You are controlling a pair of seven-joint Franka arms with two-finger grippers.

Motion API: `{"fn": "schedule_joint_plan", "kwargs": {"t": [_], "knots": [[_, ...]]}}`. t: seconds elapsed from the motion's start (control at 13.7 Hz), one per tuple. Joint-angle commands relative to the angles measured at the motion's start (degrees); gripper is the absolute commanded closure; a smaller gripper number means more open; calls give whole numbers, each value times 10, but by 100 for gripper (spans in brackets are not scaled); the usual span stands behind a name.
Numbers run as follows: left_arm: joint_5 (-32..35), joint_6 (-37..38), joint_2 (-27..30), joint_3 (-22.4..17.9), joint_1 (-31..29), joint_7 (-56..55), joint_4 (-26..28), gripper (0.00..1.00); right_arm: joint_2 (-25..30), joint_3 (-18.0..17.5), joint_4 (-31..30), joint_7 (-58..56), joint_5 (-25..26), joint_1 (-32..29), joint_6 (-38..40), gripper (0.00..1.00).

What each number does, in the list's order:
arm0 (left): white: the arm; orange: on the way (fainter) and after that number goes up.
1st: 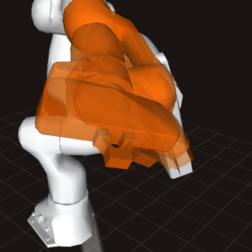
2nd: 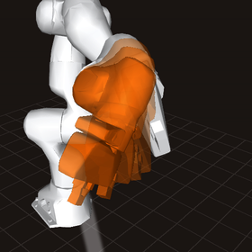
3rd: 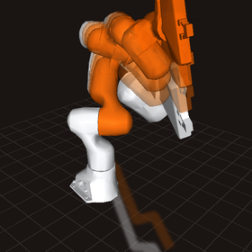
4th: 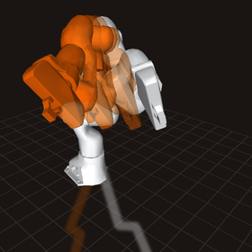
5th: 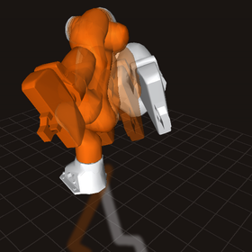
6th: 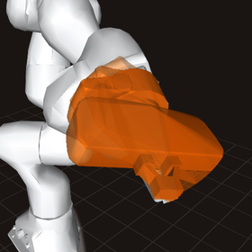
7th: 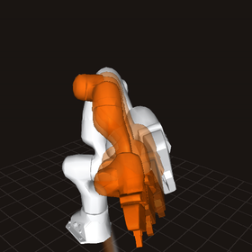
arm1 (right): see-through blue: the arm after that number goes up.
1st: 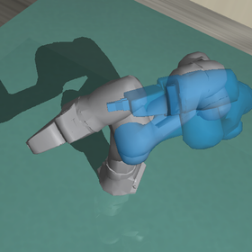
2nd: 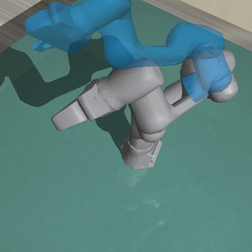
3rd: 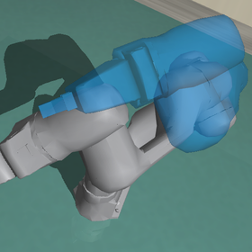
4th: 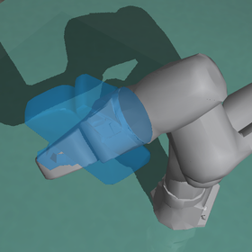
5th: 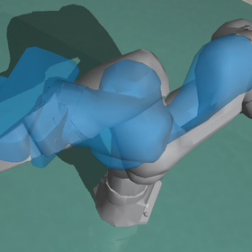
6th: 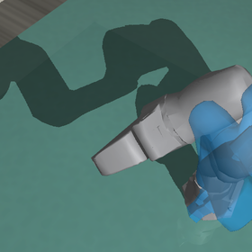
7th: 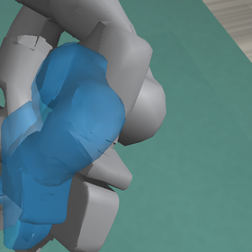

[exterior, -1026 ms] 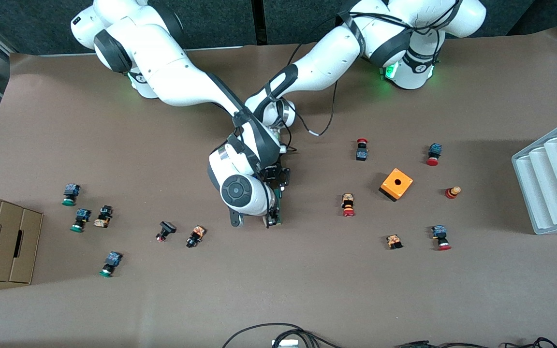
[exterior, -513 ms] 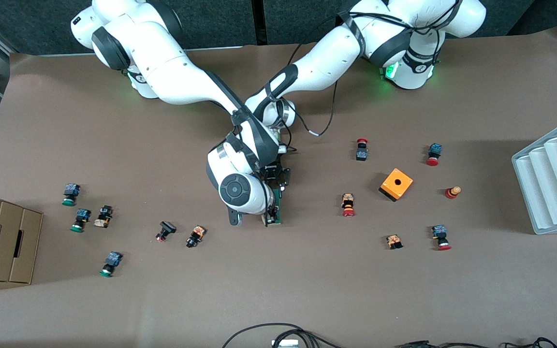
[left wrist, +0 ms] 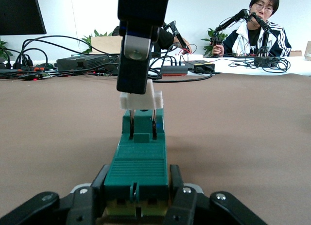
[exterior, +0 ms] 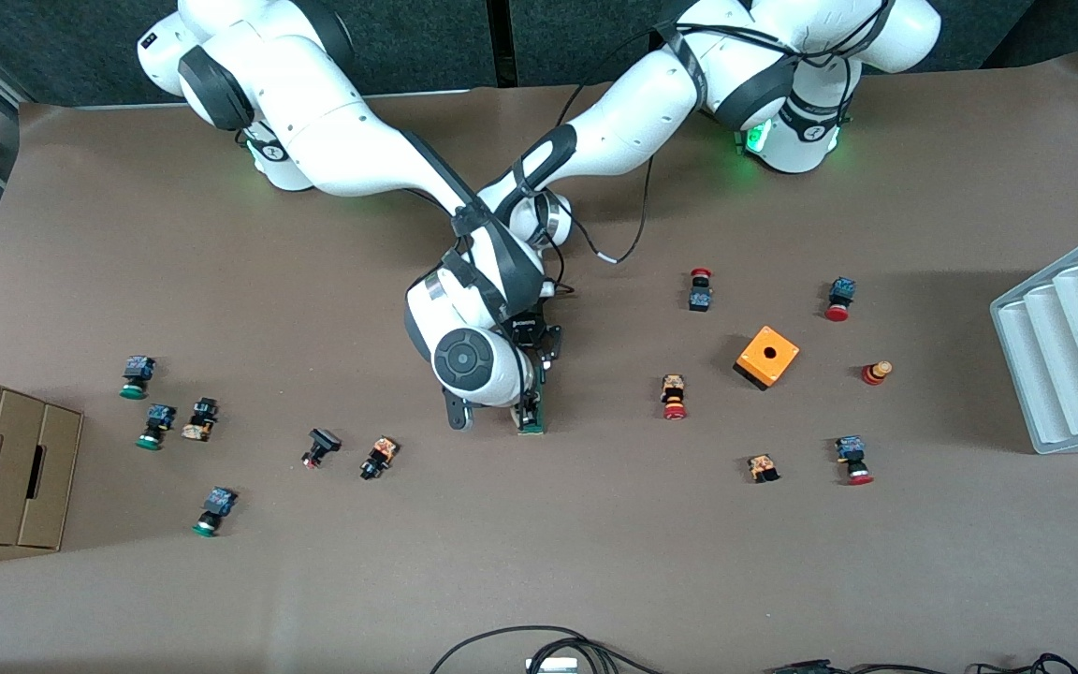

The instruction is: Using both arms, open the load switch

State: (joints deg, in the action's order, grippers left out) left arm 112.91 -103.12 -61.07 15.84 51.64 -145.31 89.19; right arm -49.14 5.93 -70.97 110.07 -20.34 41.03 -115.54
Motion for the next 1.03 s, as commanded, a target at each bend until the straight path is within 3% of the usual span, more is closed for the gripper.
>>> {"fn": "schedule_joint_plan", "kwargs": {"t": [0.0, 0.95], "knots": [[-1, 2, -15, -2, 11, 5, -16, 46, 12, 2, -26, -1, 14, 6, 0, 71], [-1, 4, -14, -2, 12, 3, -15, 46, 9, 3, -48, 0, 27, 23, -27, 71]]}}
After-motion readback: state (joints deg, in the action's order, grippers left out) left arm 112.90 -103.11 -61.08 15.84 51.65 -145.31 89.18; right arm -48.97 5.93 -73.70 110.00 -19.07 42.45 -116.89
